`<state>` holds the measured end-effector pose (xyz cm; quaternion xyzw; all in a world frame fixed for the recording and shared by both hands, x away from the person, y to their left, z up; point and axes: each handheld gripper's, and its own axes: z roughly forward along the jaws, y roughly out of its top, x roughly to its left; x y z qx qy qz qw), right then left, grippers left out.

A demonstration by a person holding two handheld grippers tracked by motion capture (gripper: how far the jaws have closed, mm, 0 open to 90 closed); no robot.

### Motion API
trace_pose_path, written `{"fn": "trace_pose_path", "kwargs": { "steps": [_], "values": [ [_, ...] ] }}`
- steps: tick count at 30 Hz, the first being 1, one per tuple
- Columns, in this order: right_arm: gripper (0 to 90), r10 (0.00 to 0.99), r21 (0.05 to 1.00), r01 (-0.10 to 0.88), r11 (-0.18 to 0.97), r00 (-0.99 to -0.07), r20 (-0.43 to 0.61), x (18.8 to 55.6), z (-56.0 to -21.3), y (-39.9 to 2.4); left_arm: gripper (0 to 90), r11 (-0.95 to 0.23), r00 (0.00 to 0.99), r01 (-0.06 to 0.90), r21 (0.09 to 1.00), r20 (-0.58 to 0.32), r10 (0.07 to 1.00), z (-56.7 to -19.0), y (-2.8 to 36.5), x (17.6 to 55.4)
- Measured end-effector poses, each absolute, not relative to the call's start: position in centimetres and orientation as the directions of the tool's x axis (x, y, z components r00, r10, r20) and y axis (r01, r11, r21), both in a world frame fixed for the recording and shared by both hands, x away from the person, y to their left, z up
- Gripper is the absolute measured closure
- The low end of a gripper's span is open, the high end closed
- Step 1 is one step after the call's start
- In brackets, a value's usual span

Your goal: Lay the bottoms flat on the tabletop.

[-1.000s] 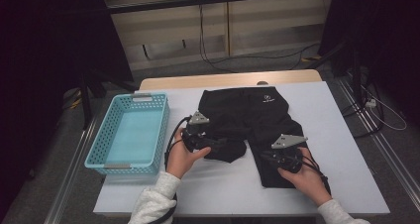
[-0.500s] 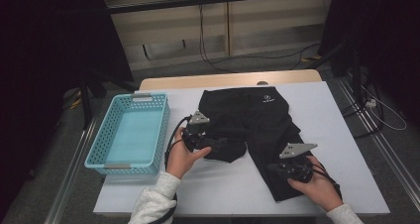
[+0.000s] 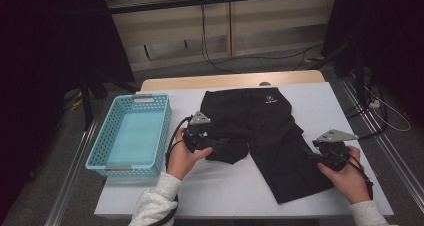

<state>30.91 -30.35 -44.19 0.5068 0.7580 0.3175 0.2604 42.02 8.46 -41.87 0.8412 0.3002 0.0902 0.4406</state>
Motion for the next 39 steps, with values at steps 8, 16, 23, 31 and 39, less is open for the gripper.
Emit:
{"fn": "trace_pose_path", "kwargs": {
  "steps": [8,16,23,31,39],
  "values": [
    [81.6,0.933,0.703,0.666,0.249,-0.361,0.012,31.4,-45.6,-30.7,14.2,-0.443,0.807,0.423,0.791,-0.106,0.581,-42.0,8.3,42.0],
    [90.0,0.924,0.694,0.681,0.231,-0.378,0.063,30.7,-45.4,-31.4,14.2,-0.441,0.805,0.429,0.788,-0.112,0.583,-42.0,8.4,42.0],
    [90.0,0.922,0.699,0.684,0.209,-0.375,0.092,28.9,-44.9,-32.4,14.4,-0.438,0.805,0.423,0.793,-0.107,0.583,-41.9,8.4,41.9],
    [89.8,0.913,0.678,0.703,0.215,-0.391,0.116,27.6,-45.2,-32.1,14.6,-0.437,0.805,0.421,0.795,-0.106,0.583,-41.8,8.4,41.9],
    [66.0,0.919,0.718,0.663,0.213,-0.386,0.083,27.8,-44.8,-32.3,14.7,-0.442,0.807,0.422,0.792,-0.106,0.581,-41.9,8.3,41.9]
  ]
}}
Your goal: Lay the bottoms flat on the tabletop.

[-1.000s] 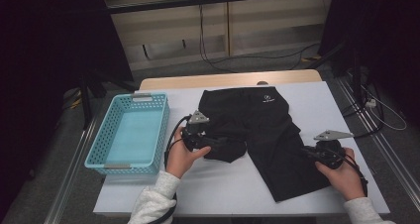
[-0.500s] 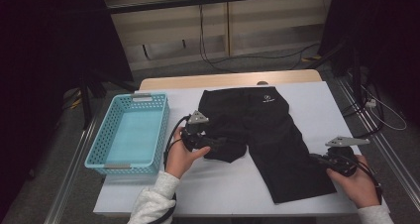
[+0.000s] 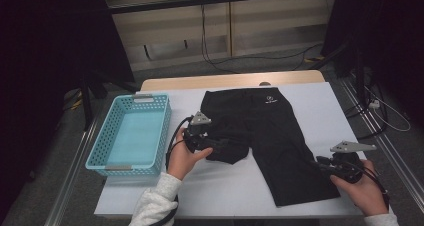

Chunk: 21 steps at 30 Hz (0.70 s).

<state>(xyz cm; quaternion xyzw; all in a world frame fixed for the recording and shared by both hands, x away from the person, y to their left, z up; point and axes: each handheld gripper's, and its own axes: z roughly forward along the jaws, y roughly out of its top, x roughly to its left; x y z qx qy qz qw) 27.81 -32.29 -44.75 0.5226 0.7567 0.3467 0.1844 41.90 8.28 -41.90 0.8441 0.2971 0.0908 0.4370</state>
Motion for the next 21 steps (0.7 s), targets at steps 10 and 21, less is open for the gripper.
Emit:
{"fn": "trace_pose_path", "kwargs": {
  "steps": [10,21],
  "values": [
    [57.7,0.934,0.740,0.644,0.196,-0.352,0.059,31.0,-44.7,-31.5,14.7,-0.448,0.808,0.423,0.788,-0.105,0.579,-42.1,8.2,42.0],
    [89.7,0.922,0.705,0.670,0.232,-0.383,0.061,33.2,-45.7,-30.2,14.7,-0.451,0.810,0.427,0.784,-0.110,0.577,-42.3,8.1,42.0]
  ]
}}
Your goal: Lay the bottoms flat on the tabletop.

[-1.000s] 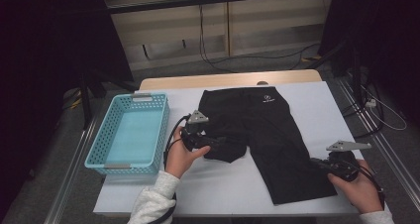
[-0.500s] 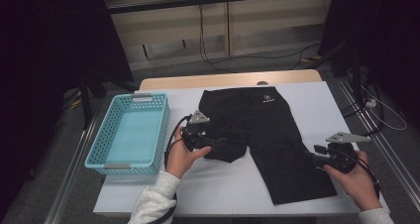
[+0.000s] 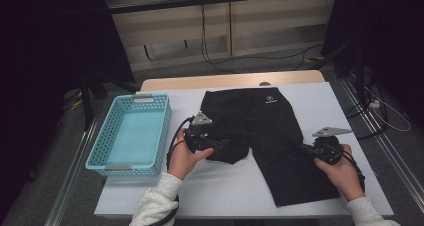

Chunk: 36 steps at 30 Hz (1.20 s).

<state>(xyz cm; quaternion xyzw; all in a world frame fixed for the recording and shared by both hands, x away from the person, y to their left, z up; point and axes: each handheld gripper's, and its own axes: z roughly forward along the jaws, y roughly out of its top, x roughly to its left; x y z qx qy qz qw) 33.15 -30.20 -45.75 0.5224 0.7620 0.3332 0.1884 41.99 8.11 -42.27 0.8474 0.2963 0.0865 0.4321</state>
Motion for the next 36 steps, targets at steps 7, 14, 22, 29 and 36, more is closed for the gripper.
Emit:
{"fn": "trace_pose_path", "kwargs": {
  "steps": [7,14,22,29,36],
  "values": [
    [87.4,0.956,0.763,0.630,0.143,-0.287,0.058,34.4,-45.1,-32.7,14.8,-0.446,0.808,0.428,0.786,-0.113,0.578,-42.3,8.1,42.0],
    [65.6,0.959,0.756,0.628,0.182,-0.282,0.004,33.6,-45.7,-33.1,14.8,-0.443,0.809,0.427,0.788,-0.113,0.577,-42.2,8.2,42.0],
    [63.0,0.956,0.723,0.669,0.174,-0.291,0.039,30.1,-45.5,-33.8,14.9,-0.446,0.812,0.421,0.790,-0.109,0.574,-42.1,8.1,41.9],
    [89.8,0.950,0.709,0.683,0.175,-0.307,0.062,29.0,-45.6,-34.4,14.9,-0.446,0.811,0.421,0.790,-0.109,0.574,-42.0,8.1,41.9],
    [90.0,0.942,0.695,0.700,0.165,-0.320,0.098,27.2,-45.4,-35.0,15.0,-0.442,0.809,0.419,0.793,-0.106,0.578,-41.9,8.4,42.0]
  ]
}}
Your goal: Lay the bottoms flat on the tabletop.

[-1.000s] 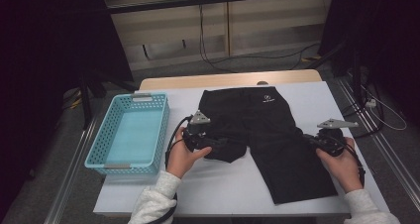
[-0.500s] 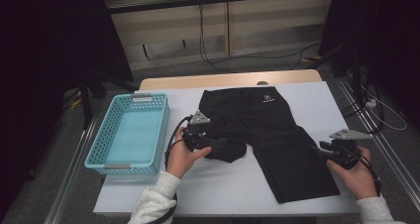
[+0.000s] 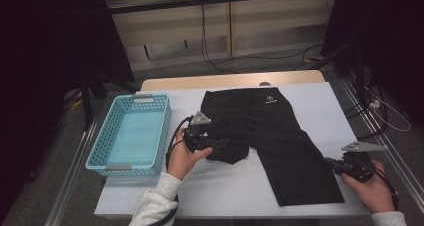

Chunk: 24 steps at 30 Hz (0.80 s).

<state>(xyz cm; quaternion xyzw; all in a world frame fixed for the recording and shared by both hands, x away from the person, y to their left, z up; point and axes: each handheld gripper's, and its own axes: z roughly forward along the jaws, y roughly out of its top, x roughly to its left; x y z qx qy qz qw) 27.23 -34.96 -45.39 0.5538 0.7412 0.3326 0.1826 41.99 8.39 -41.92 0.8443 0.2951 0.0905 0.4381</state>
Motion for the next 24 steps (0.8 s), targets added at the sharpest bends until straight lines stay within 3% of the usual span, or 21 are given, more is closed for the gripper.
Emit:
{"fn": "trace_pose_path", "kwargs": {
  "steps": [4,7,13,24],
  "values": [
    [88.3,0.938,0.687,0.704,0.180,-0.333,0.095,26.3,-45.3,-35.0,15.0,-0.443,0.809,0.416,0.794,-0.102,0.579,-41.8,8.4,42.0],
    [73.3,0.938,0.700,0.687,0.194,-0.338,0.072,26.8,-45.3,-34.9,15.0,-0.446,0.810,0.417,0.792,-0.102,0.577,-41.8,8.3,41.9],
    [58.8,0.945,0.741,0.647,0.181,-0.324,0.052,29.4,-44.5,-34.1,15.0,-0.445,0.806,0.421,0.791,-0.101,0.584,-42.1,8.3,42.0],
    [62.6,0.954,0.764,0.630,0.141,-0.293,0.066,36.8,-44.7,-31.9,15.0,-0.441,0.800,0.429,0.788,-0.105,0.590,-42.2,8.9,41.9]
  ]
}}
